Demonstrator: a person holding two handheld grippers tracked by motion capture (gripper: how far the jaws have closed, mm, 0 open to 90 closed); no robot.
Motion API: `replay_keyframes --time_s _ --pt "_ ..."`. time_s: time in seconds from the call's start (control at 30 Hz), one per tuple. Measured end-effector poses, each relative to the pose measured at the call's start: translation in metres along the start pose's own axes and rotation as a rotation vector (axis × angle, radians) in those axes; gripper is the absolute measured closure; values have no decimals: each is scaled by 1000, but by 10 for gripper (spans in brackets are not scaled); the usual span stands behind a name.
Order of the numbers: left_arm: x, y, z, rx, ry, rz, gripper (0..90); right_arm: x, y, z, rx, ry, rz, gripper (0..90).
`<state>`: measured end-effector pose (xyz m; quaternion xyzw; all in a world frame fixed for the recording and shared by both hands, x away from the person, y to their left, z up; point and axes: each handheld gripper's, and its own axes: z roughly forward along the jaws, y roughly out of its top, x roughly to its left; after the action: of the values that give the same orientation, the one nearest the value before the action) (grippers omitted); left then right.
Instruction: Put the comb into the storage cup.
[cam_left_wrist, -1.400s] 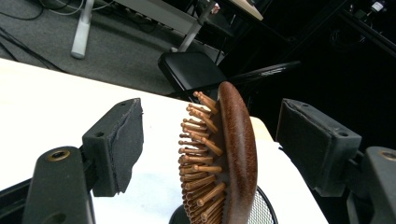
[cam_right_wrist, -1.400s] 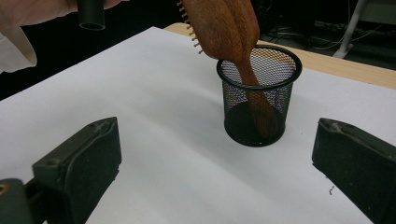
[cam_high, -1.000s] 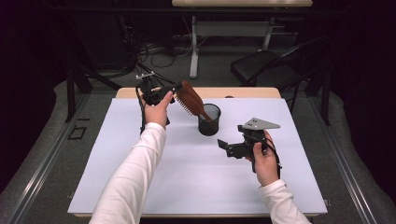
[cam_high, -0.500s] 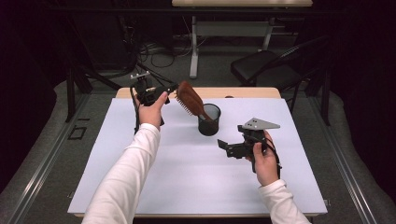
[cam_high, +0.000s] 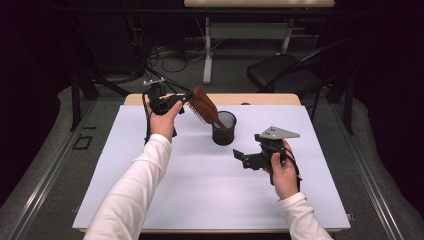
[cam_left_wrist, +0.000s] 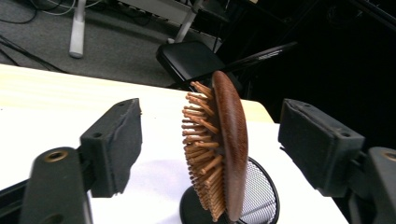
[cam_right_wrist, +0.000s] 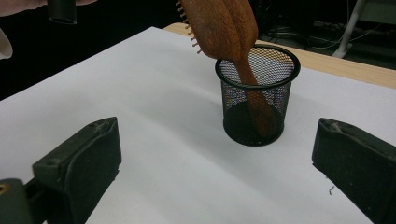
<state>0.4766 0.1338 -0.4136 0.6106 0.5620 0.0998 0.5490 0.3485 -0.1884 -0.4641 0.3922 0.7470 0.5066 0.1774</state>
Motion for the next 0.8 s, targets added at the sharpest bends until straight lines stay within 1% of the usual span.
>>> replay_keyframes --time_s 0.07,0.13,0.23,0.3,0.4,0.43,0.5,0.57,0.63,0.7,0.8 --pt "-1 0 -1 0 1 5 166 0 0 0 0 -1 0 11" --pt "-2 0 -3 -3 2 9 156 0 0 0 0 0 0 11" --pt "-3 0 -4 15 2 22 150 0 0 0 1 -1 -1 11" --pt "-4 -1 -5 17 -5 19 135 0 0 0 1 -2 -1 11" --pt "-3 -1 -7 19 -21 19 85 0 0 0 2 -1 0 11" --pt "-3 -1 -7 18 -25 12 65 0 0 0 2 -1 0 11" --pt "-3 -1 -8 15 -28 13 40 0 0 0 2 -2 -1 11" --pt "-3 -2 -9 19 -40 25 2 0 0 0 2 -1 -2 11" --pt "-2 -2 -11 27 -36 44 4 0 0 0 2 -1 -1 11" --pt "-2 -2 -12 26 -34 50 4 0 0 0 1 -2 -1 11" --pt "-2 -1 -15 37 -32 77 4 0 0 0 2 -3 -2 11"
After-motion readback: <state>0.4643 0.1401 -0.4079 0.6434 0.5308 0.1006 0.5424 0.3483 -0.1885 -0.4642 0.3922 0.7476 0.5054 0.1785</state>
